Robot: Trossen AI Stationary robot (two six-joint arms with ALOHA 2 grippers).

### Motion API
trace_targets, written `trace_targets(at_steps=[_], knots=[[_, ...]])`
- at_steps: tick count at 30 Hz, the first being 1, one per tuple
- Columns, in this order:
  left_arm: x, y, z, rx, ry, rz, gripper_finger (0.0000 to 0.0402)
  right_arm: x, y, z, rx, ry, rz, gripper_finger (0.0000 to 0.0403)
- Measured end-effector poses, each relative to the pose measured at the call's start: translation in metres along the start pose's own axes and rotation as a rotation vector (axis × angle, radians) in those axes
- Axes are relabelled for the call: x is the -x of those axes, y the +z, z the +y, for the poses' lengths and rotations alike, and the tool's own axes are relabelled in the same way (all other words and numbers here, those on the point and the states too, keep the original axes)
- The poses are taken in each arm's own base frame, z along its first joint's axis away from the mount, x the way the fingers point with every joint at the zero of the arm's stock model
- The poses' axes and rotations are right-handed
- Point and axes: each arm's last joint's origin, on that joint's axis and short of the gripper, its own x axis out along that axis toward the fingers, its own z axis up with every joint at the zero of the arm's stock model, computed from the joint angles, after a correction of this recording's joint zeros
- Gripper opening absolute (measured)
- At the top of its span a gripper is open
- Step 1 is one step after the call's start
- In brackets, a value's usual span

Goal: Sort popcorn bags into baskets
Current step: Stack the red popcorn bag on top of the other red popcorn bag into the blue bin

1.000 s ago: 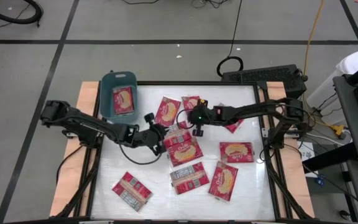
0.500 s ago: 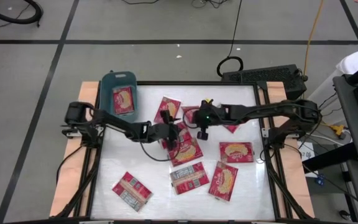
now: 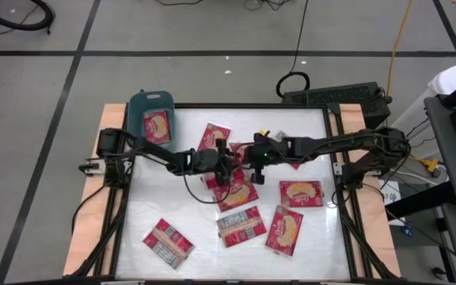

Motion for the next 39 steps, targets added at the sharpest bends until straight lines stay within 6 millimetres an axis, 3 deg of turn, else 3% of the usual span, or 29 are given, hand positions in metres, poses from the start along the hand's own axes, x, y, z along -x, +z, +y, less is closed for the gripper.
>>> trace_targets(at_steps=[11, 16, 21, 28, 32, 39], knots=[[-0.004, 0.003, 0.001, -0.047, -0.022, -0.017, 0.0019, 0.001, 0.003, 0.003, -0.022, 0.004, -0.032, 0.0000], [0.000, 0.008, 0.000, -0.115, 0.003, -0.009, 0.0031, 0.020, 0.008, 0.003, -0.051, 0.004, -0.065, 0.0006], [0.013, 0.026, -0.002, -0.235, 0.022, -0.034, 0.0023, 0.053, 0.012, 0.007, -0.101, 0.025, -0.107, 0.0046], [0.043, 0.052, -0.003, -0.424, -0.002, -0.035, 0.0021, 0.084, -0.006, 0.017, -0.364, 0.087, -0.178, 0.0111], [0.064, 0.066, -0.007, -0.586, 0.021, -0.020, 0.0028, 0.085, -0.021, 0.021, -0.497, 0.118, -0.295, 0.0141], [0.099, 0.091, -0.020, -0.796, 0.063, -0.039, 0.0018, 0.068, -0.052, 0.024, -0.674, 0.225, -0.493, 0.0182]])
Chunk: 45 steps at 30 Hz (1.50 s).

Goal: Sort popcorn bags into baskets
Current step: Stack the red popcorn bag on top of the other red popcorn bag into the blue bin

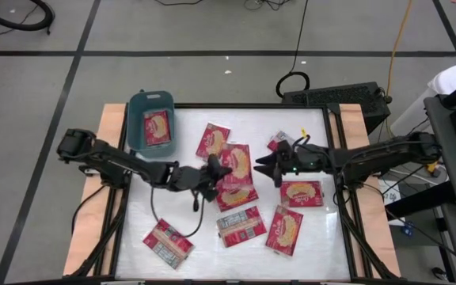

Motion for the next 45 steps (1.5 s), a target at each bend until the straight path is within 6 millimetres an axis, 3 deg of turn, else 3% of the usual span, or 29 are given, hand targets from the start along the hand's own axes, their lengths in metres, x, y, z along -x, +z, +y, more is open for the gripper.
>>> trace_targets(at_steps=[7, 14, 22, 29, 35, 39, 45], knots=[[0.018, 0.019, -0.002, -0.230, 0.040, 0.032, 0.0031, -0.010, -0.010, -0.007, -0.080, 0.018, -0.029, 0.0206], [0.022, 0.022, -0.002, -0.336, 0.058, 0.082, 0.0018, -0.029, -0.011, -0.003, -0.108, 0.176, -0.104, 0.0205], [0.023, 0.022, -0.002, -0.402, 0.061, 0.117, 0.0034, -0.041, -0.016, -0.010, -0.122, 0.177, -0.124, 0.0186], [0.024, 0.021, 0.000, -0.430, 0.087, 0.215, 0.0018, -0.044, -0.016, -0.016, -0.153, 0.171, -0.130, 0.0186], [0.024, 0.026, 0.003, -0.390, 0.114, 0.099, 0.0032, -0.043, -0.009, -0.012, -0.137, 0.217, -0.199, 0.0196], [0.025, 0.029, 0.008, -0.359, 0.157, 0.065, 0.0027, -0.040, -0.004, -0.008, -0.103, 0.285, -0.240, 0.0168], [0.025, 0.028, 0.011, -0.314, 0.174, 0.059, 0.0030, -0.039, -0.003, -0.006, -0.059, 0.305, -0.257, 0.0069]])
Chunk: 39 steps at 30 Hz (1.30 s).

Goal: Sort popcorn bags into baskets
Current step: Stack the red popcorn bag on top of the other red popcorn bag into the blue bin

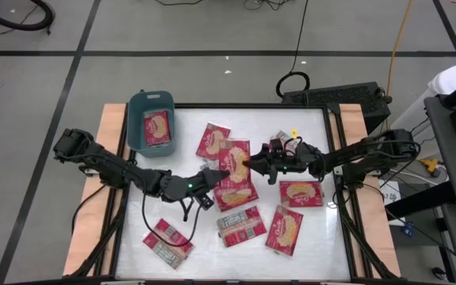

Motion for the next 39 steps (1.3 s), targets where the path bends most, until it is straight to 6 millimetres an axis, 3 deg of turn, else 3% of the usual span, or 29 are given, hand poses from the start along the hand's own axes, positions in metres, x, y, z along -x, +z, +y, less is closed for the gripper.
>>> trace_targets(at_steps=[4, 13, 20, 24, 26, 30, 39], knots=[[-0.003, -0.004, -0.001, 0.226, -0.002, 0.025, 0.0075, 0.000, 0.001, 0.000, 0.045, 0.001, -0.005, 0.0012], [0.011, 0.000, 0.003, 0.674, 0.081, 0.239, 0.0159, 0.011, 0.024, 0.014, 0.201, 0.024, -0.063, 0.0027], [0.033, 0.000, 0.015, 1.011, 0.103, 0.182, 0.0173, 0.030, 0.032, 0.022, 0.280, 0.033, -0.083, 0.0007], [0.041, -0.012, 0.029, 1.378, 0.151, 0.133, 0.0164, 0.039, 0.027, 0.017, 0.280, 0.012, -0.086, 0.0007], [0.040, -0.021, 0.035, 1.601, 0.135, 0.058, 0.0159, 0.043, 0.024, 0.015, 0.286, 0.006, -0.106, 0.0007], [0.031, -0.043, 0.043, 1.917, -0.071, -0.180, 0.0161, 0.046, 0.023, 0.019, 0.322, 0.020, -0.187, 0.0007], [-0.002, -0.071, 0.036, 2.046, -0.174, -0.272, 0.0229, 0.045, 0.016, 0.034, 0.387, 0.098, -0.296, 0.0007]])
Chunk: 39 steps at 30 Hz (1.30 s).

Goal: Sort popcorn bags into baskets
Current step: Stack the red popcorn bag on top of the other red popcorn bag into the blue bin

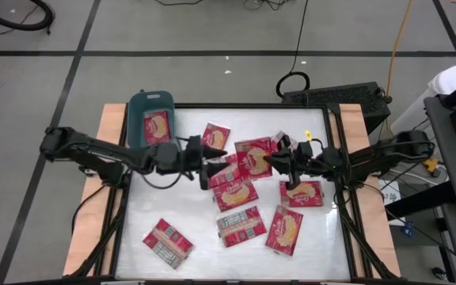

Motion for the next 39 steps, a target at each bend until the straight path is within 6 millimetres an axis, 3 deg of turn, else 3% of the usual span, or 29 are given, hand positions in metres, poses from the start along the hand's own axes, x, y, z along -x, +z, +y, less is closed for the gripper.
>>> trace_targets(at_steps=[6, 12, 17, 28, 34, 39], knots=[[-0.021, -0.007, 0.003, 0.038, -0.116, -0.070, 0.0292, -0.001, -0.004, -0.001, 0.027, -0.051, -0.008, 0.0007], [-0.032, -0.012, 0.015, 0.052, -0.079, -0.086, 0.0301, -0.009, -0.005, 0.000, 0.027, -0.050, -0.009, 0.0007], [-0.033, -0.010, 0.021, 0.044, -0.065, -0.096, 0.0246, -0.011, -0.007, -0.002, 0.030, -0.103, -0.006, 0.0007], [-0.035, -0.007, 0.032, 0.022, -0.131, -0.066, 0.0027, -0.011, -0.008, -0.005, 0.047, -0.138, 0.002, 0.0008], [-0.035, -0.005, 0.039, 0.029, -0.129, -0.055, 0.0034, -0.011, -0.009, -0.006, 0.062, -0.165, 0.011, 0.0016], [-0.030, 0.001, 0.041, 0.028, -0.163, -0.035, 0.0025, -0.010, -0.007, -0.006, 0.057, -0.198, 0.029, 0.0077]])
